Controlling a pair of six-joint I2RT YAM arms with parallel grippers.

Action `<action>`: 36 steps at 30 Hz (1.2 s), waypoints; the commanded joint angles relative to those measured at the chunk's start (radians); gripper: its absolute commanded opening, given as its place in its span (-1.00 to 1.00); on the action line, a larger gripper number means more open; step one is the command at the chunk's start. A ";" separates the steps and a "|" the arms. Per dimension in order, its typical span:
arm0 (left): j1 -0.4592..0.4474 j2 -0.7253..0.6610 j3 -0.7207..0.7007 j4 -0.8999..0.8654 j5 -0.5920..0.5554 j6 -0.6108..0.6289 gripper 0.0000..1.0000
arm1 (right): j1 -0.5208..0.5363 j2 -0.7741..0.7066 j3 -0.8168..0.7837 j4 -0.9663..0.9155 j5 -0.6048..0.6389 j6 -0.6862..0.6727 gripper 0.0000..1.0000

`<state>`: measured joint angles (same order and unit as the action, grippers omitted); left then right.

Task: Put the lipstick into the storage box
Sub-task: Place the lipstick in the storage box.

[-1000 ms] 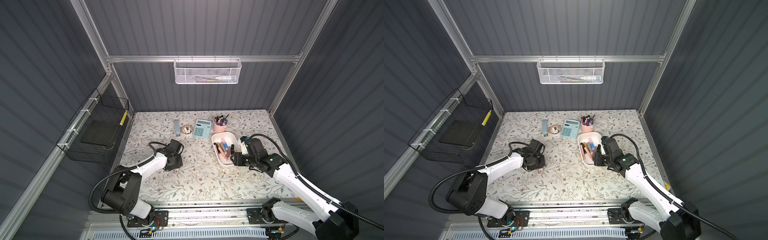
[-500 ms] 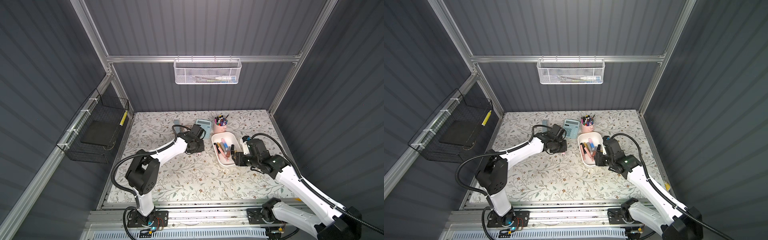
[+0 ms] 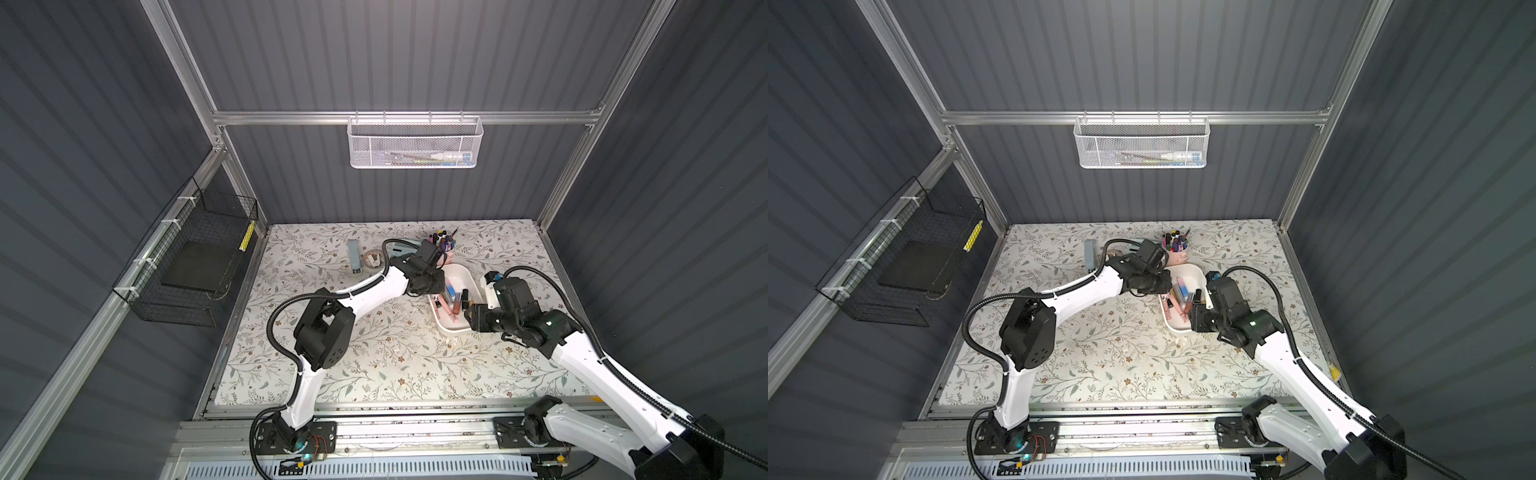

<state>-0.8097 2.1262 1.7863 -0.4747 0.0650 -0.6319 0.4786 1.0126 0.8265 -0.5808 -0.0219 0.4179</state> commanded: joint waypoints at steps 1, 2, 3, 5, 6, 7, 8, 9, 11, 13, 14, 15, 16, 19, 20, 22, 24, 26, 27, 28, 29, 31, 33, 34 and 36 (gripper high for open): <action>-0.014 0.044 0.070 -0.009 0.030 0.001 -0.90 | -0.005 -0.006 -0.006 -0.009 0.013 -0.013 0.10; -0.018 0.058 0.085 -0.009 0.034 -0.001 -0.89 | -0.004 -0.008 -0.007 -0.009 0.016 -0.014 0.10; -0.021 0.070 0.096 -0.009 0.038 -0.003 -0.89 | -0.004 -0.009 -0.008 -0.008 0.016 -0.015 0.10; -0.029 0.092 0.113 -0.004 0.042 -0.012 -0.89 | -0.004 -0.009 -0.012 -0.007 0.016 -0.014 0.11; -0.033 0.100 0.116 0.001 0.041 -0.021 -0.89 | -0.004 -0.009 -0.013 -0.007 0.016 -0.015 0.11; -0.037 0.108 0.113 0.013 0.039 -0.032 -0.88 | -0.004 -0.009 -0.014 -0.005 0.016 -0.015 0.11; -0.041 0.117 0.111 0.028 0.042 -0.043 -0.88 | -0.004 -0.009 -0.016 -0.003 0.017 -0.014 0.10; -0.047 0.126 0.113 0.037 0.044 -0.050 -0.87 | -0.004 -0.009 -0.017 -0.001 0.016 -0.015 0.11; -0.055 0.153 0.131 0.044 0.045 -0.060 -0.87 | -0.005 -0.008 -0.018 0.001 0.016 -0.015 0.11; -0.062 0.179 0.154 0.043 0.048 -0.065 -0.87 | -0.005 -0.009 -0.020 0.002 0.016 -0.016 0.11; -0.064 0.190 0.165 0.043 0.051 -0.067 -0.87 | -0.005 -0.009 -0.021 0.001 0.017 -0.016 0.11; -0.066 0.200 0.172 0.042 0.052 -0.068 -0.87 | -0.006 -0.009 -0.022 0.001 0.016 -0.016 0.11; -0.068 0.209 0.178 0.044 0.049 -0.069 -0.87 | -0.005 -0.011 -0.023 0.001 0.017 -0.016 0.10; -0.072 0.228 0.190 0.045 0.042 -0.074 -0.87 | -0.005 -0.012 -0.026 0.005 0.016 -0.016 0.10; -0.072 0.233 0.193 0.045 0.041 -0.075 -0.87 | -0.005 -0.012 -0.026 0.004 0.015 -0.016 0.11; -0.071 0.239 0.194 0.045 0.038 -0.075 -0.86 | -0.005 -0.011 -0.027 0.004 0.015 -0.017 0.11; -0.071 0.239 0.194 0.043 0.033 -0.075 -0.86 | -0.005 -0.012 -0.027 0.005 0.014 -0.017 0.11; -0.073 0.241 0.194 0.042 0.033 -0.073 -0.85 | -0.005 -0.011 -0.027 0.006 0.015 -0.018 0.11; -0.074 0.242 0.194 0.043 0.035 -0.073 -0.83 | -0.005 -0.011 -0.027 0.006 0.015 -0.018 0.11; -0.073 0.242 0.194 0.042 0.036 -0.071 -0.80 | -0.005 -0.009 -0.027 0.006 0.016 -0.018 0.11; -0.073 0.242 0.196 0.042 0.036 -0.071 -0.73 | -0.007 -0.008 -0.027 0.006 0.016 -0.019 0.11; -0.073 0.242 0.196 0.039 0.033 -0.070 -0.41 | -0.006 -0.006 -0.027 0.006 0.017 -0.018 0.11; -0.074 0.241 0.196 0.033 0.025 -0.070 0.04 | -0.007 -0.008 -0.027 0.006 0.019 -0.017 0.12; -0.073 0.241 0.196 0.035 0.027 -0.069 0.11 | -0.006 -0.008 -0.029 0.006 0.020 -0.016 0.12; -0.073 0.238 0.194 0.035 0.026 -0.068 0.16 | -0.006 -0.008 -0.030 0.005 0.020 -0.016 0.12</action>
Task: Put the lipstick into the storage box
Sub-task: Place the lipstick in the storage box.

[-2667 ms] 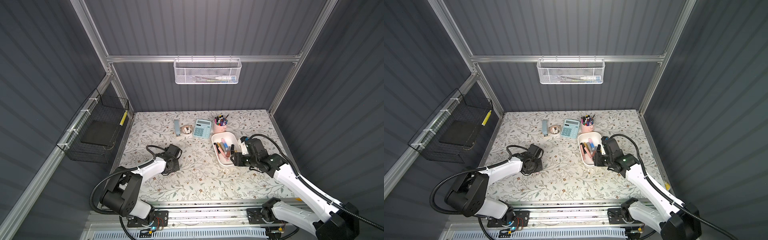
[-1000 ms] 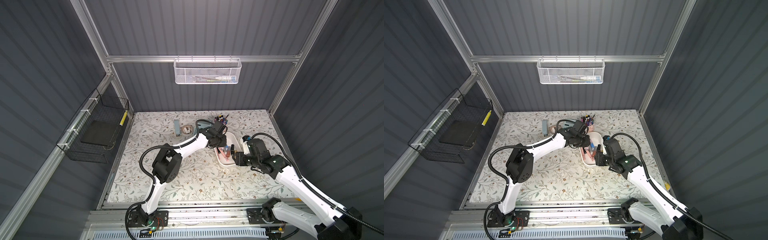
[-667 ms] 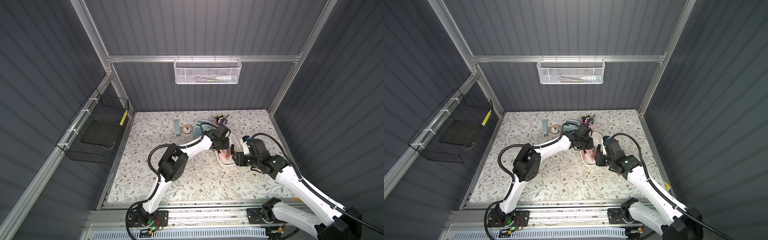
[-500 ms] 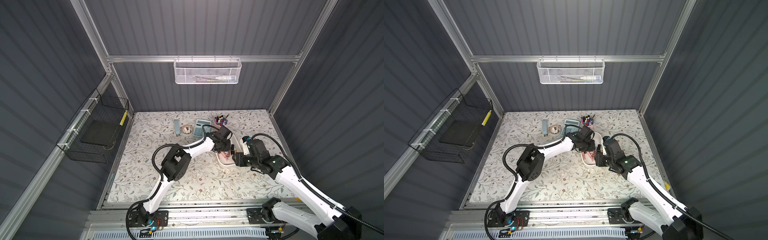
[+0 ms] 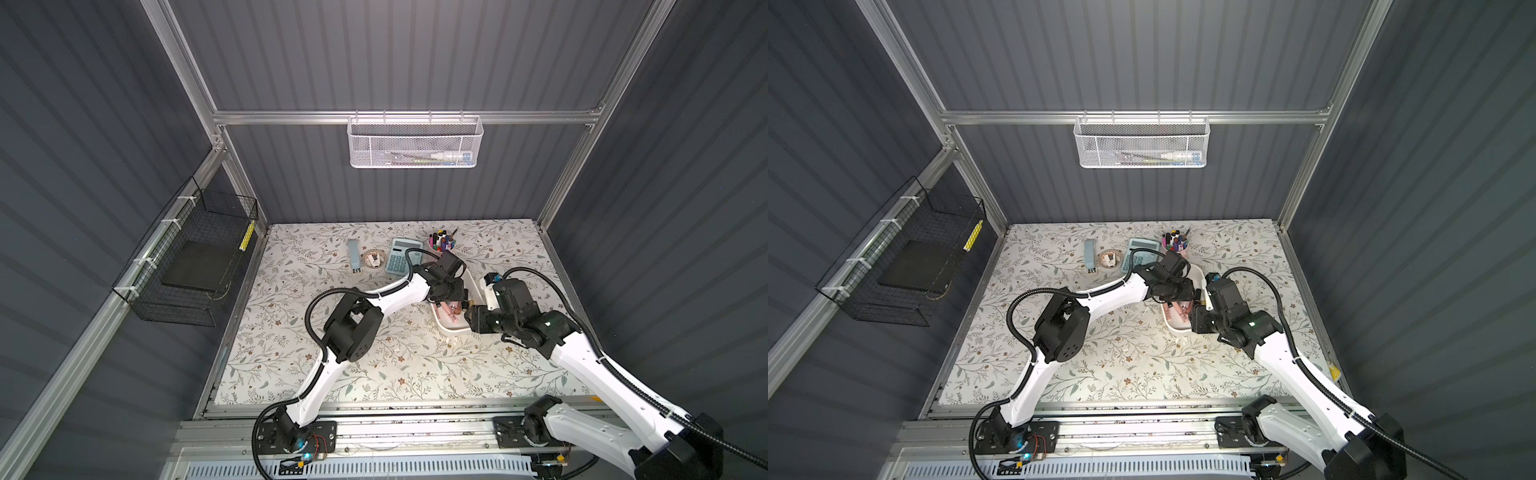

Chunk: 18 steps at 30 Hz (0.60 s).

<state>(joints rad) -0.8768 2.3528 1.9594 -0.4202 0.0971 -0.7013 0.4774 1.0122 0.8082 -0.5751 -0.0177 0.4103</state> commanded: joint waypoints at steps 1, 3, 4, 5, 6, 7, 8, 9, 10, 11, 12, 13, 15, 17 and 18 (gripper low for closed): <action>-0.007 0.010 0.021 -0.019 -0.005 0.004 0.18 | -0.005 -0.007 -0.012 -0.001 0.015 -0.007 0.12; -0.009 0.001 0.018 -0.016 -0.004 0.004 0.19 | -0.006 -0.007 -0.013 -0.001 0.016 -0.008 0.12; -0.012 -0.011 0.016 -0.015 -0.002 0.001 0.19 | -0.006 -0.009 -0.014 -0.001 0.016 -0.007 0.12; -0.021 -0.031 0.013 -0.013 -0.009 0.005 0.20 | -0.005 -0.009 -0.015 -0.001 0.015 -0.007 0.12; -0.032 -0.056 0.013 -0.017 -0.028 0.016 0.26 | -0.006 -0.009 -0.017 0.001 0.017 -0.006 0.12; -0.050 -0.088 0.017 -0.028 -0.064 0.039 0.36 | -0.006 -0.008 -0.019 0.006 0.018 -0.007 0.12; -0.068 -0.119 0.026 -0.043 -0.100 0.070 0.47 | -0.006 -0.003 -0.021 0.006 0.022 -0.007 0.12; -0.081 -0.149 0.035 -0.059 -0.131 0.092 0.60 | -0.006 0.001 -0.020 0.006 0.024 -0.007 0.12; -0.094 -0.181 0.038 -0.075 -0.164 0.120 0.94 | -0.006 0.006 -0.017 0.003 0.027 -0.007 0.13; -0.097 -0.214 0.032 -0.091 -0.192 0.137 0.99 | -0.005 0.010 -0.012 -0.001 0.029 -0.007 0.13; -0.098 -0.247 0.015 -0.104 -0.216 0.148 1.00 | -0.006 0.011 -0.008 -0.007 0.033 -0.006 0.15; -0.098 -0.289 -0.015 -0.120 -0.267 0.159 0.99 | -0.006 0.009 -0.005 -0.012 0.036 -0.005 0.17; -0.098 -0.380 -0.115 -0.132 -0.380 0.199 0.99 | -0.006 0.001 0.000 -0.016 0.041 -0.002 0.24; -0.093 -0.482 -0.247 -0.153 -0.530 0.244 0.99 | -0.006 -0.006 0.003 -0.020 0.046 0.002 0.32; -0.085 -0.525 -0.299 -0.172 -0.585 0.254 0.99 | -0.005 -0.007 0.003 -0.022 0.053 0.005 0.35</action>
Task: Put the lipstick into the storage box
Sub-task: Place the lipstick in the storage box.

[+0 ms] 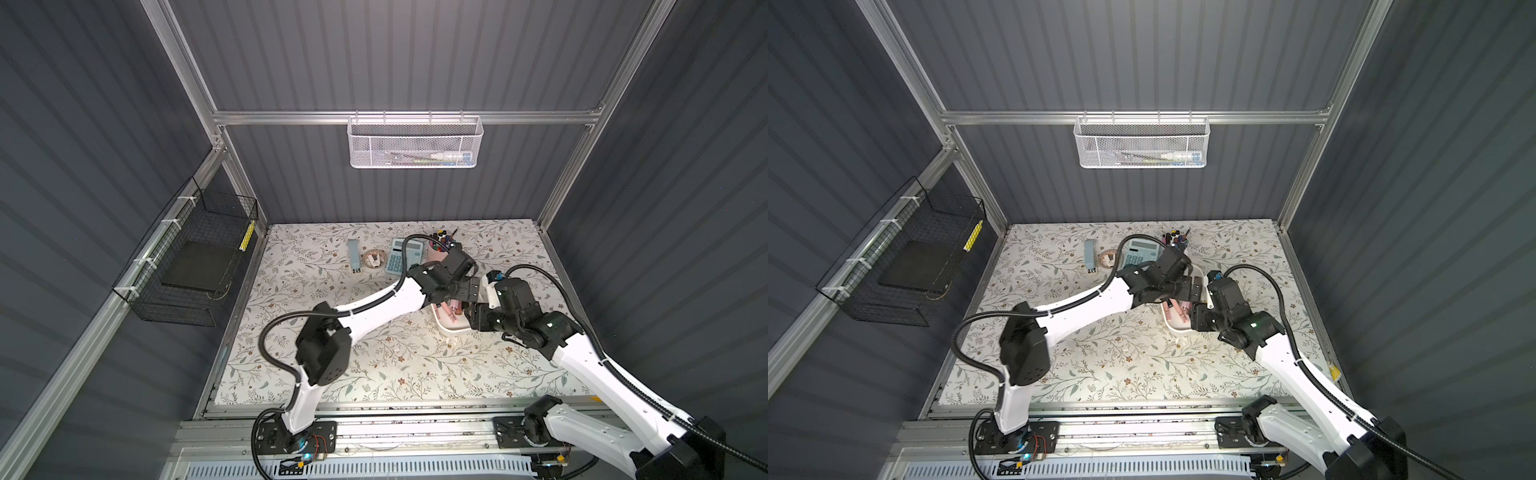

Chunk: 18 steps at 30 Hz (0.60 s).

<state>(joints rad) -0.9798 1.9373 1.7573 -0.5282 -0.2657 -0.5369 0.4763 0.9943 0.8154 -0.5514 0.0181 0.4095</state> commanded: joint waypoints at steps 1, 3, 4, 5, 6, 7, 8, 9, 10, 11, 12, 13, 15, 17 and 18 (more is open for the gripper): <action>0.036 -0.158 -0.157 -0.086 -0.265 0.093 1.00 | -0.005 0.010 -0.004 -0.048 0.032 0.010 0.37; 0.092 -0.253 -0.294 -0.082 -0.289 0.087 1.00 | -0.006 0.009 -0.010 -0.035 0.052 0.009 0.40; 0.135 -0.304 -0.381 -0.072 -0.286 0.066 1.00 | -0.006 0.005 -0.022 -0.006 0.046 0.002 0.40; 0.169 -0.349 -0.447 -0.056 -0.278 0.050 1.00 | -0.006 0.001 -0.033 0.021 0.041 0.001 0.42; 0.205 -0.405 -0.526 -0.026 -0.270 0.040 1.00 | -0.005 -0.005 -0.042 0.048 0.041 0.006 0.42; 0.232 -0.461 -0.599 0.002 -0.275 0.031 1.00 | -0.006 -0.013 -0.049 0.068 0.045 0.014 0.43; 0.251 -0.503 -0.652 0.022 -0.278 0.031 1.00 | -0.005 -0.019 -0.053 0.082 0.053 0.021 0.43; 0.268 -0.549 -0.702 0.045 -0.282 0.035 0.99 | -0.008 -0.027 -0.053 0.092 0.054 0.022 0.44; 0.283 -0.587 -0.741 0.055 -0.286 0.039 1.00 | -0.008 -0.034 -0.050 0.094 0.052 0.018 0.44; 0.296 -0.611 -0.761 0.060 -0.286 0.045 0.99 | -0.009 -0.036 -0.043 0.090 0.052 0.014 0.45; 0.311 -0.630 -0.778 0.061 -0.284 0.054 1.00 | -0.008 -0.036 -0.030 0.077 0.063 0.012 0.46; 0.325 -0.641 -0.787 0.058 -0.285 0.057 1.00 | -0.009 -0.032 -0.015 0.058 0.080 0.011 0.46; 0.355 -0.643 -0.798 0.060 -0.266 0.065 1.00 | -0.009 -0.016 0.013 0.016 0.107 0.013 0.47; 0.384 -0.636 -0.803 0.068 -0.242 0.068 1.00 | -0.009 -0.004 0.027 -0.012 0.114 0.008 0.47; 0.403 -0.634 -0.811 0.080 -0.227 0.073 1.00 | -0.010 -0.002 0.028 -0.019 0.120 0.010 0.48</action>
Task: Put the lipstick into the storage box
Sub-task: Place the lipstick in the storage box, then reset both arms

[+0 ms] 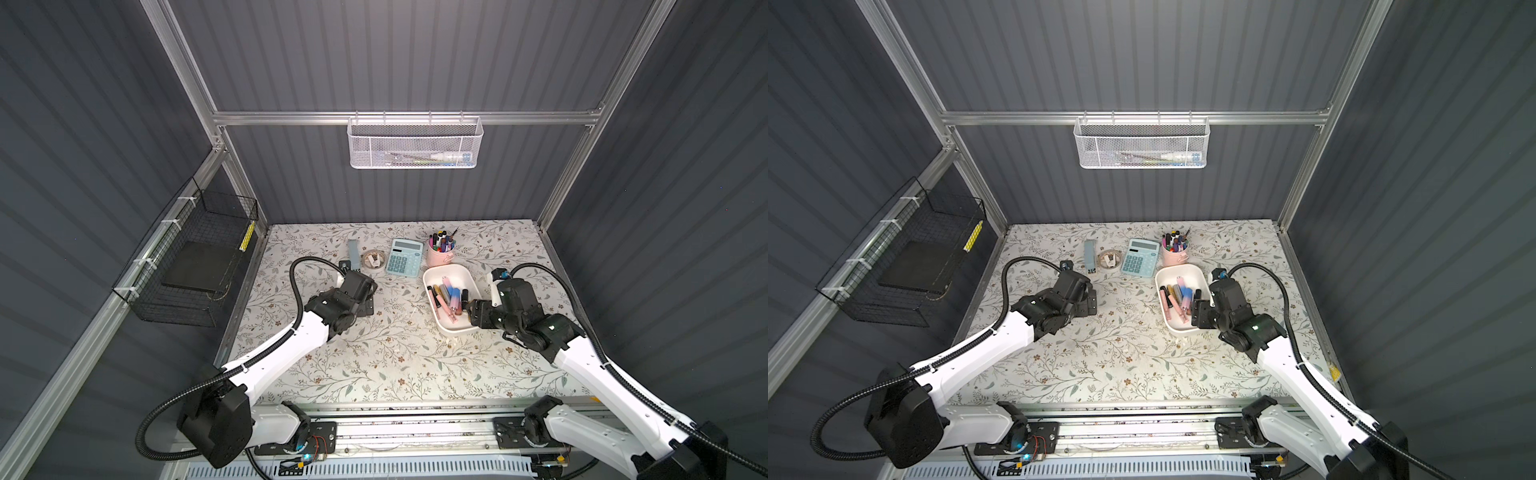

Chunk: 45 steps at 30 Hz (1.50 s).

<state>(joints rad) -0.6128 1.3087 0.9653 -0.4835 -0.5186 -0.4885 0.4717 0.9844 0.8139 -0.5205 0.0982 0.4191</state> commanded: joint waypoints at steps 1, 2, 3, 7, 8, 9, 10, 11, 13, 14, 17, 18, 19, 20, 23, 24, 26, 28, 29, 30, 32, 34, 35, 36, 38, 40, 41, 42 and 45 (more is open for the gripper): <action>0.060 -0.002 -0.031 0.056 0.043 0.031 0.99 | -0.005 0.004 0.022 -0.049 0.039 -0.001 0.48; 0.086 0.001 -0.043 0.074 0.059 0.033 1.00 | -0.005 -0.004 0.012 -0.042 0.033 -0.004 0.49; 0.122 0.004 -0.056 0.091 0.083 0.035 1.00 | -0.004 -0.016 -0.003 -0.029 0.029 -0.007 0.49; 0.256 0.017 -0.099 0.158 0.156 0.040 0.99 | -0.008 -0.047 -0.059 0.008 0.038 -0.022 0.52; 0.280 0.024 -0.106 0.175 0.166 0.048 0.99 | -0.008 -0.046 -0.066 0.012 0.050 -0.029 0.52; 0.297 0.036 -0.107 0.191 0.167 0.063 0.99 | -0.008 -0.042 -0.072 0.017 0.060 -0.049 0.52; 0.307 0.049 -0.105 0.205 0.148 0.077 0.99 | -0.009 -0.043 -0.087 0.041 0.063 -0.077 0.52; 0.315 0.064 -0.100 0.213 0.132 0.092 0.99 | -0.008 -0.047 -0.101 0.066 0.077 -0.101 0.52; 0.329 0.093 -0.088 0.238 0.102 0.139 1.00 | -0.010 -0.061 -0.130 0.121 0.121 -0.149 0.53; 0.337 0.104 -0.083 0.245 0.089 0.155 0.99 | -0.010 -0.069 -0.143 0.159 0.138 -0.175 0.53; 0.372 0.117 -0.090 0.310 0.086 0.231 1.00 | -0.017 -0.084 -0.194 0.280 0.182 -0.246 0.55; 0.389 0.118 -0.099 0.335 0.097 0.258 0.99 | -0.026 -0.084 -0.209 0.319 0.191 -0.269 0.55; 0.414 0.118 -0.110 0.361 0.120 0.273 0.99 | -0.037 -0.082 -0.220 0.357 0.196 -0.284 0.56; 0.433 0.116 -0.123 0.382 0.130 0.275 0.99 | -0.049 -0.077 -0.229 0.387 0.196 -0.296 0.58; 0.489 0.090 -0.215 0.533 0.174 0.269 1.00 | -0.121 -0.039 -0.234 0.445 0.170 -0.297 0.65; 0.494 0.076 -0.267 0.618 0.175 0.281 0.99 | -0.147 -0.023 -0.231 0.452 0.163 -0.295 0.66; 0.494 0.050 -0.368 0.790 0.157 0.311 1.00 | -0.194 0.005 -0.229 0.458 0.177 -0.287 0.68; 0.496 0.041 -0.445 0.926 0.142 0.334 1.00 | -0.247 0.024 -0.246 0.479 0.201 -0.288 0.70; 0.496 0.046 -0.463 0.963 0.128 0.336 1.00 | -0.268 0.031 -0.255 0.493 0.204 -0.290 0.71; 0.497 0.057 -0.477 0.999 0.117 0.338 1.00 | -0.290 0.040 -0.271 0.517 0.213 -0.295 0.72; 0.498 0.088 -0.487 1.049 0.118 0.351 1.00 | -0.328 0.053 -0.304 0.588 0.212 -0.305 0.73; 0.498 0.125 -0.491 1.101 0.117 0.362 1.00 | -0.372 0.070 -0.332 0.664 0.195 -0.309 0.75; 0.499 0.141 -0.494 1.122 0.118 0.371 0.99 | -0.392 0.078 -0.340 0.699 0.184 -0.309 0.75; 0.499 0.154 -0.494 1.125 0.120 0.376 0.99 | -0.416 0.092 -0.351 0.741 0.161 -0.310 0.76; 0.501 0.172 -0.515 1.182 0.130 0.393 0.99 | -0.461 0.128 -0.353 0.811 0.112 -0.305 0.80; 0.501 0.194 -0.525 1.215 0.126 0.405 0.99 | -0.481 0.208 -0.346 0.866 0.090 -0.329 0.82; 0.501 0.210 -0.529 1.236 0.122 0.408 1.00 | -0.482 0.235 -0.346 0.888 0.085 -0.346 0.83; 0.503 0.228 -0.529 1.274 0.121 0.418 0.99 | -0.482 0.259 -0.347 0.913 0.076 -0.368 0.83; 0.503 0.215 -0.541 1.281 0.146 0.429 0.99 | -0.482 0.284 -0.404 1.070 0.033 -0.395 0.86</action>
<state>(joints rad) -0.1131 1.5249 0.4446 0.6933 -0.3801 -0.0994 -0.0097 1.2591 0.4496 0.3607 0.1913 0.0734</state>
